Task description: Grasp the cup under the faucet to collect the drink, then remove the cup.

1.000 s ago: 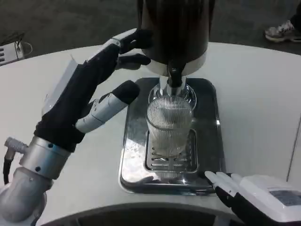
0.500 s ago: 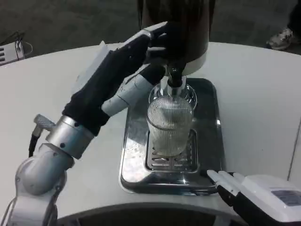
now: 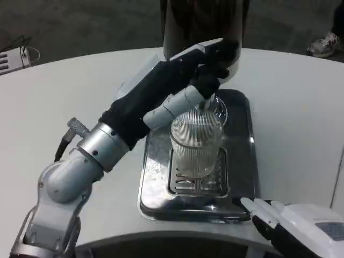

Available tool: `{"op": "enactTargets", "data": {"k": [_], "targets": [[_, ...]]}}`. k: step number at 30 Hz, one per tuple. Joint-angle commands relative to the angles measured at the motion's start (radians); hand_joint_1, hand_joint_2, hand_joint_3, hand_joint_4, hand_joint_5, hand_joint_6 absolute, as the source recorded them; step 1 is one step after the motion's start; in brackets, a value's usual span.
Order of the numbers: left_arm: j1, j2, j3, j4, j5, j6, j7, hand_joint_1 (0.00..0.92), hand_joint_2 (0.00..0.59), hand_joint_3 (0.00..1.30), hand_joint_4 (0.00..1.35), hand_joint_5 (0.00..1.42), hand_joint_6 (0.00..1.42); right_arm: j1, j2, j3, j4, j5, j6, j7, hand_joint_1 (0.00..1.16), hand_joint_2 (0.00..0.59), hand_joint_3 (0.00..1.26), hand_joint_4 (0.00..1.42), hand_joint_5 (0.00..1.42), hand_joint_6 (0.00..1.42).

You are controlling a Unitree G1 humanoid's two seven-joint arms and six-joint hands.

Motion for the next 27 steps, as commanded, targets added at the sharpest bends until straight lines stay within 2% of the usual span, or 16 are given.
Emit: {"op": "enactTargets", "data": {"k": [1,12,17,21,26,27], "targets": [[-0.003,0.032,-0.035,0.006,0.054,-0.011,-0.042,0.026,0.076,0.22,0.19,0.28,0.31,0.026,0.022,-0.029,-0.013,0.026,-0.034,-0.015,0.55,0.421,0.0,0.0,0.0,0.0],[0.004,0.099,-0.074,-0.018,0.126,-0.063,-0.072,0.013,0.075,0.23,0.2,0.29,0.29,0.036,0.054,-0.06,-0.013,0.05,-0.079,-0.012,0.55,0.421,0.0,0.0,0.0,0.0],[0.001,0.128,-0.085,-0.014,0.174,-0.113,-0.066,0.05,0.09,0.23,0.2,0.29,0.27,0.039,0.078,-0.067,-0.013,0.052,-0.087,-0.01,0.55,0.421,0.0,0.0,0.0,0.0],[-0.016,0.14,-0.096,0.008,0.192,-0.132,-0.07,0.053,0.09,0.24,0.2,0.29,0.27,0.044,0.099,-0.067,-0.013,0.056,-0.065,-0.011,0.55,0.421,0.0,0.0,0.0,0.0],[-0.031,0.15,-0.099,0.027,0.198,-0.143,-0.073,0.053,0.088,0.24,0.21,0.29,0.27,0.065,0.135,-0.09,-0.013,0.117,0.017,-0.048,0.55,0.419,0.0,0.0,0.0,0.0],[-0.033,0.151,-0.099,0.029,0.198,-0.143,-0.074,0.053,0.088,0.24,0.21,0.29,0.27,0.072,0.14,-0.097,-0.013,0.138,0.036,-0.065,0.56,0.391,0.0,0.0,0.03,0.0]]}}
